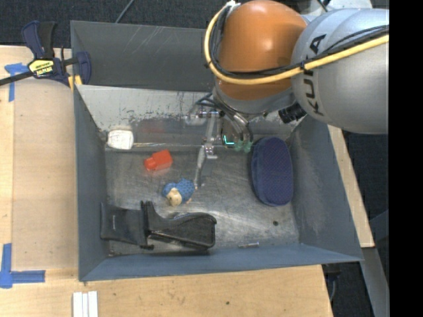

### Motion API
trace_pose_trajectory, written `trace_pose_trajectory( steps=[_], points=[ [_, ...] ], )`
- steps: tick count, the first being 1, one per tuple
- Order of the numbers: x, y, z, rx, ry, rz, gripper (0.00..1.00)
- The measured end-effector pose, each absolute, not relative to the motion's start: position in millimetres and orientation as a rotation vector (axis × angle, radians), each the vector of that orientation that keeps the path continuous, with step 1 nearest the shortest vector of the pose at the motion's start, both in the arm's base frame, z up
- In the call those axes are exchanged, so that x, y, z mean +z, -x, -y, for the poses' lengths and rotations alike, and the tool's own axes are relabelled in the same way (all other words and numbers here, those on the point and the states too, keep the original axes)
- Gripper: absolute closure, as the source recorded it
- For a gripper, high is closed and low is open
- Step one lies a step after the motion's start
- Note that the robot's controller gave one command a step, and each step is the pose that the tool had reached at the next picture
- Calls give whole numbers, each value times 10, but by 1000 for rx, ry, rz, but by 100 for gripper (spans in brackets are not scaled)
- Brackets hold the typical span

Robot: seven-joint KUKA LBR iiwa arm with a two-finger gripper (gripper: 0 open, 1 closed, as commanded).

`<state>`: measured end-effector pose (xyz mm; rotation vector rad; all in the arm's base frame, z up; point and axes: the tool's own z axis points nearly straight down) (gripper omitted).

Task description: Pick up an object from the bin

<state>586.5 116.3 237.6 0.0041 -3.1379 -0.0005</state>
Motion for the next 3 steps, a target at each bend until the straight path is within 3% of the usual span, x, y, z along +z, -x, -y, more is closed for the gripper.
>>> trace_pose_trajectory(
  steps=[1,2,3],
  points=[
    [980,-5741,-1548,-6,-312,3143,0],
    [936,-5655,-1376,-3,-463,3123,0],
    [900,-5628,-1358,-2,-458,3116,100]
  ],
)
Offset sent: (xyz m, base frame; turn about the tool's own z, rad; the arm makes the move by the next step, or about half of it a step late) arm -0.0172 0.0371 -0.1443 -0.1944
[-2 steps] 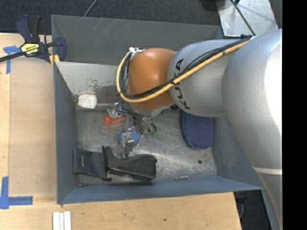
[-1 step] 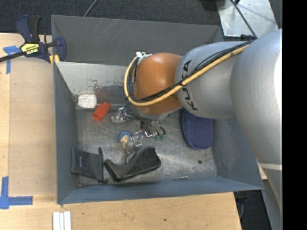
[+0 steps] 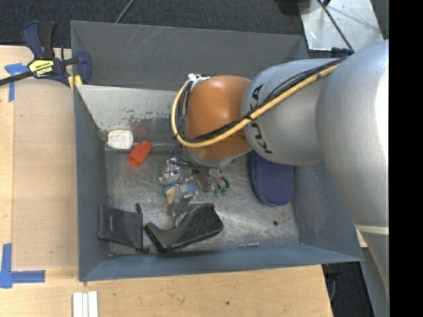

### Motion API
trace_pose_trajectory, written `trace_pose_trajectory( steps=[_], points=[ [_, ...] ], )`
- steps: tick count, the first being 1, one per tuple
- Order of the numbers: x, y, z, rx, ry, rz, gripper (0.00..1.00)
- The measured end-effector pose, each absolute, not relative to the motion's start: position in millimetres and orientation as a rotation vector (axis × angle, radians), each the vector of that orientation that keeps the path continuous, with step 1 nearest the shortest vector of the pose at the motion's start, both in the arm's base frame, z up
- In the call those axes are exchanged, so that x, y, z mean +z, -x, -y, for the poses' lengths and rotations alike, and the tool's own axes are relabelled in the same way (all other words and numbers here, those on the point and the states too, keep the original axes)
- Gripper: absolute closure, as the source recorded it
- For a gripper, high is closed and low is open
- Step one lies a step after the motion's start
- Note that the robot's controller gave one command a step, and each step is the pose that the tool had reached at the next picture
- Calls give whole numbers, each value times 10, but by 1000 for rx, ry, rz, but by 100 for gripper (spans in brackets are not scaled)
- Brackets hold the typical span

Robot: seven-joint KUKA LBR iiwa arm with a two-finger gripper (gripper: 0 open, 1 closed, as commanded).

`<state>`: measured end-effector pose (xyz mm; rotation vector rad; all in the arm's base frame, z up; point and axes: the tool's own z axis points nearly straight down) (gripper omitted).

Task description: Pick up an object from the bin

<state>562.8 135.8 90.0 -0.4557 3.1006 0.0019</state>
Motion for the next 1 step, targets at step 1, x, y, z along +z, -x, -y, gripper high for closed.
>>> trace_pose_trajectory(
  steps=[1],
  points=[
    [2598,-5572,-1294,1,521,-3085,100]
  ],
)
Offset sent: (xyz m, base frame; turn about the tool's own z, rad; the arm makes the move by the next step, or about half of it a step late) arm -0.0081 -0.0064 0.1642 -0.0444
